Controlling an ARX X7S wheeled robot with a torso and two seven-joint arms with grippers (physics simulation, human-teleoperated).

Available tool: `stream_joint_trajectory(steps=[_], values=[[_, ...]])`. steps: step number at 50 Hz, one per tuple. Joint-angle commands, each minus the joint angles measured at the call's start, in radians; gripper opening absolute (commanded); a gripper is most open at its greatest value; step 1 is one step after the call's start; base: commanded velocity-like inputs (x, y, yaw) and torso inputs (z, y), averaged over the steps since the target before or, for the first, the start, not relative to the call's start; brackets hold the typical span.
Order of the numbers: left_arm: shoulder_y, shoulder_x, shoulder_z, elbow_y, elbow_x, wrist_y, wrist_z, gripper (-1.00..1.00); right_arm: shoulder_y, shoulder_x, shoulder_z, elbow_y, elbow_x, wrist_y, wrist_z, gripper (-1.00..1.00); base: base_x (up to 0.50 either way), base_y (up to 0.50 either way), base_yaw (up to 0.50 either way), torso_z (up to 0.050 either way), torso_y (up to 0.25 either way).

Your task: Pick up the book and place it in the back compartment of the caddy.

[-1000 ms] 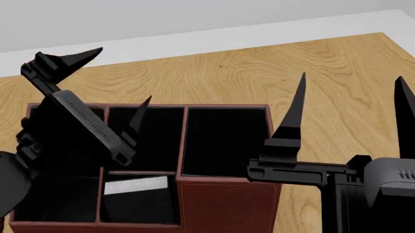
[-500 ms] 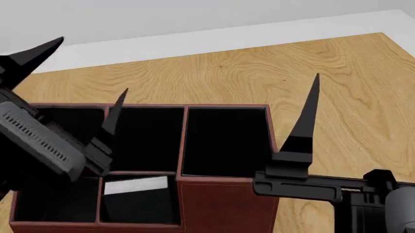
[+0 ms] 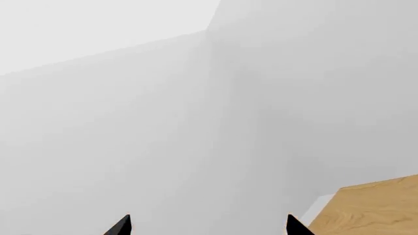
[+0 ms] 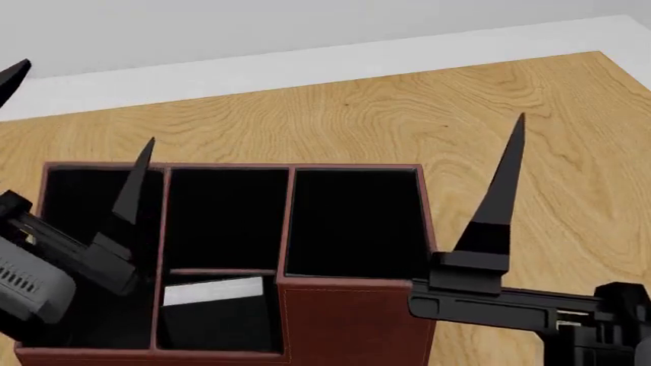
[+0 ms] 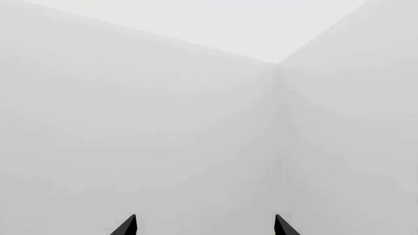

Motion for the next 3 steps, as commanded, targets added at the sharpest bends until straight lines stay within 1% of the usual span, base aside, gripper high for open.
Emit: stream_joint_trajectory(steps=[1,3], values=[[0.055,-0.050,-0.029,0.089,-0.010,0.010,-0.073,1.00,-0.002,0.007,-0.004,-0.004,-0.013,-0.007,0.008,1.00,0.00,0.00,0.00,0.000,0.000],[0.065,-0.061,-0.034,0.104,-0.014,0.011,-0.084,1.00,-0.002,0.008,-0.004,-0.005,-0.014,-0.008,0.010,1.00,0.00,0.00,0.00,0.000,0.000]])
